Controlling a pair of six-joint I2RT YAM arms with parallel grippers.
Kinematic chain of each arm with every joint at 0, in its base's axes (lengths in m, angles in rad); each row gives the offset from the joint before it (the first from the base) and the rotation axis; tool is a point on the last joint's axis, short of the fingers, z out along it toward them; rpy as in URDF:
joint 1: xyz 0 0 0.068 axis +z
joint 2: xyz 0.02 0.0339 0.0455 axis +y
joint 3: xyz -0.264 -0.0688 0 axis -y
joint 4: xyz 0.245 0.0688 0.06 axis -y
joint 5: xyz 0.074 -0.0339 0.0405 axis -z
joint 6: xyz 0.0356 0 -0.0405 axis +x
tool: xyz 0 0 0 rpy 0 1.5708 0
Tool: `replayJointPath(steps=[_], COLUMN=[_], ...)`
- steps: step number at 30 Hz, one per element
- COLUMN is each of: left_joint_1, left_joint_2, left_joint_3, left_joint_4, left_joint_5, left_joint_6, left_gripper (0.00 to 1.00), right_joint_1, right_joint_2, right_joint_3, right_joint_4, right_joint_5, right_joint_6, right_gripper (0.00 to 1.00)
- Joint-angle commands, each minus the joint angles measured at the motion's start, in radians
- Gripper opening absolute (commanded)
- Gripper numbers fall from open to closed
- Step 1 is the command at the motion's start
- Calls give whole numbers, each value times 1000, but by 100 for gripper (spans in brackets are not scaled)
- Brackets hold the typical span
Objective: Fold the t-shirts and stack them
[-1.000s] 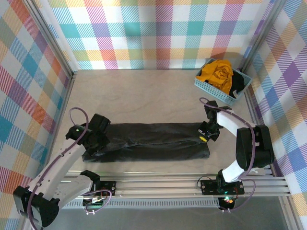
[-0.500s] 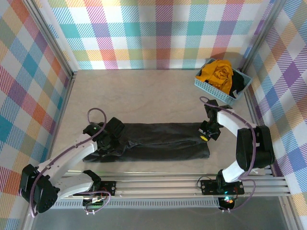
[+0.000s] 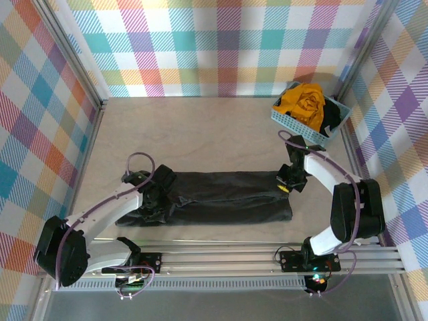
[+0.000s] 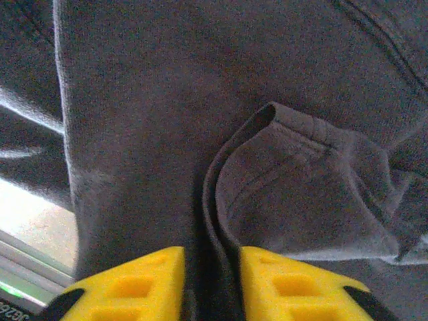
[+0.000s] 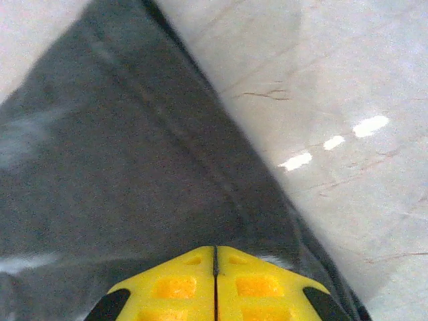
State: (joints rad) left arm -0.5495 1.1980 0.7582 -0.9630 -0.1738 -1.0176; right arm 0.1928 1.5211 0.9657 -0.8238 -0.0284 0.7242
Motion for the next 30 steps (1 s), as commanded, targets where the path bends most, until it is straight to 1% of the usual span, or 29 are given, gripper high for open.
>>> replayJointPath(steps=[1,2,4,7,9,12,16,18,21,23,27,30], left_joint_1=[29,35,62,123,186,292,475,526,577,610,622,622], left_joint_2=[6,5,2,23,53,128,266,332,423,480,618,748], left_joint_3=[60,94,161,246,287,316,263,258,288,312,394,485], left_joint_4=[-8,-22,-33,-36,-14,29,133,175,202,222,254,270], left_joint_5=[-2,-8,3,47,84,113,169,167,128,131,175,221], left_joint_6=[39,48,73,102,132,170,177,186,214,226,249,254], left_gripper=[47,51,54,56,54,48,32,27,25,24,22,22], right_joint_1=[38,52,75,87,90,92,92,91,81,65,17,-22], right_joint_2=[12,22,47,82,115,186,287,343,412,451,513,582], right_joint_3=[54,64,82,94,108,136,176,214,275,312,381,482], right_joint_4=[24,33,45,72,86,96,96,72,17,-17,-50,-75], right_joint_5=[-71,-82,-100,-138,-157,-190,-200,-194,-157,-137,-126,-142], right_joint_6=[-36,-38,-30,-7,0,1,0,-5,-8,-9,-12,-28], right_gripper=[12,12,13,13,13,13,13,12,12,11,11,12])
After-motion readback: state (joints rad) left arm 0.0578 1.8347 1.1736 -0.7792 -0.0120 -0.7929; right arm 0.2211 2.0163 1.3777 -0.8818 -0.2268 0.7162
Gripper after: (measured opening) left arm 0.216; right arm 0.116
